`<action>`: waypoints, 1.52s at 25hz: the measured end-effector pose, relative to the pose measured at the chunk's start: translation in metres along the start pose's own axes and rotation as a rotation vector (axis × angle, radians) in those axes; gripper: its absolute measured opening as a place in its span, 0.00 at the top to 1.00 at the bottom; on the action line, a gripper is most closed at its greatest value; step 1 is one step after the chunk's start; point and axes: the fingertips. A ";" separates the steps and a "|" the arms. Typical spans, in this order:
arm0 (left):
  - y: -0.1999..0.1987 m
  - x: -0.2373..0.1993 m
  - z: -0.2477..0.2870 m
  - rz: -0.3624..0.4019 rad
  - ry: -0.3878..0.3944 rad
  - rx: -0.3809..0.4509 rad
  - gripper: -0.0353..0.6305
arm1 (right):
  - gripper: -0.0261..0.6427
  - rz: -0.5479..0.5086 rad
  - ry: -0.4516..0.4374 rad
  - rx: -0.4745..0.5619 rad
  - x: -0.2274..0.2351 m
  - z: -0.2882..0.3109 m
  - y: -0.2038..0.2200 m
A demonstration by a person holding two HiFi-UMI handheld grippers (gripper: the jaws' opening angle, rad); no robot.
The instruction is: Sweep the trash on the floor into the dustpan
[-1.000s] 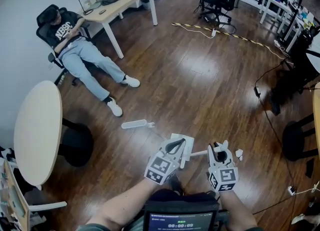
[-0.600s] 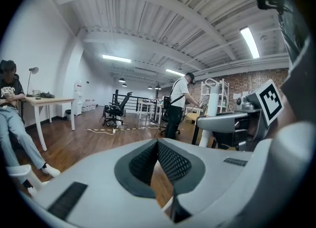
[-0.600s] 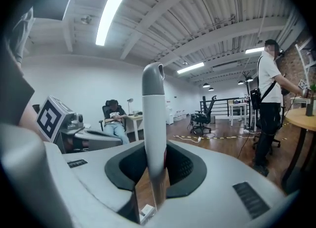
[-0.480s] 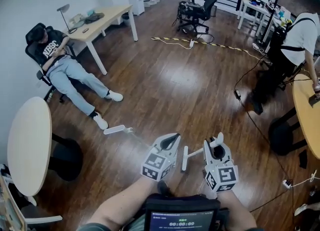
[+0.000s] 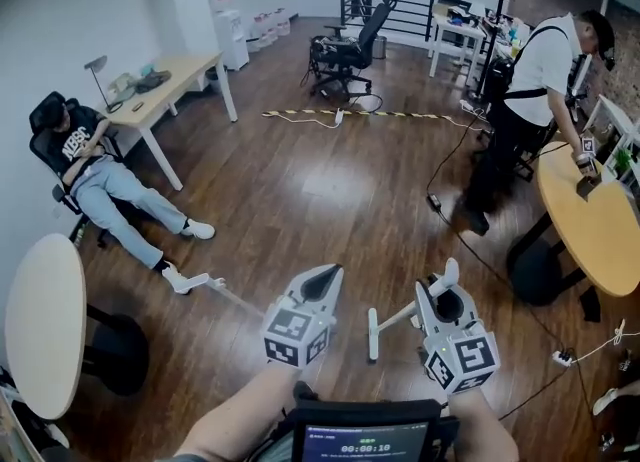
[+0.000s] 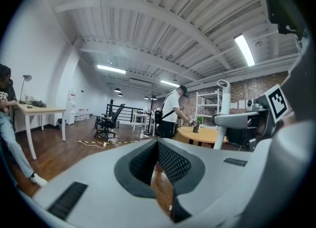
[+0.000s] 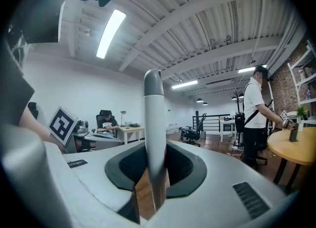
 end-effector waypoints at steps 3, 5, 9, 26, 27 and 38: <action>-0.020 0.040 0.011 -0.010 0.035 0.016 0.92 | 0.81 -0.003 0.033 0.029 0.034 -0.032 -0.029; -0.035 0.059 0.011 -0.038 0.049 0.024 0.92 | 0.81 0.001 0.061 0.026 0.049 -0.050 -0.045; -0.064 0.085 0.010 -0.011 0.062 0.039 0.92 | 0.81 0.007 0.090 0.023 0.069 -0.078 -0.070; -0.098 0.142 0.011 0.027 0.117 0.089 0.92 | 0.81 -0.013 0.139 0.048 0.103 -0.131 -0.108; -0.099 0.142 0.010 0.021 0.120 0.089 0.92 | 0.81 -0.017 0.137 0.053 0.103 -0.130 -0.109; -0.105 0.136 -0.002 0.008 0.108 0.102 0.92 | 0.81 -0.018 0.106 0.080 0.093 -0.122 -0.121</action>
Point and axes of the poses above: the fingertips, and each gripper's own axes: z forward along the fingers, x to its right, y out of its underside, and after that the axes turned 10 degrees about x, right-handed
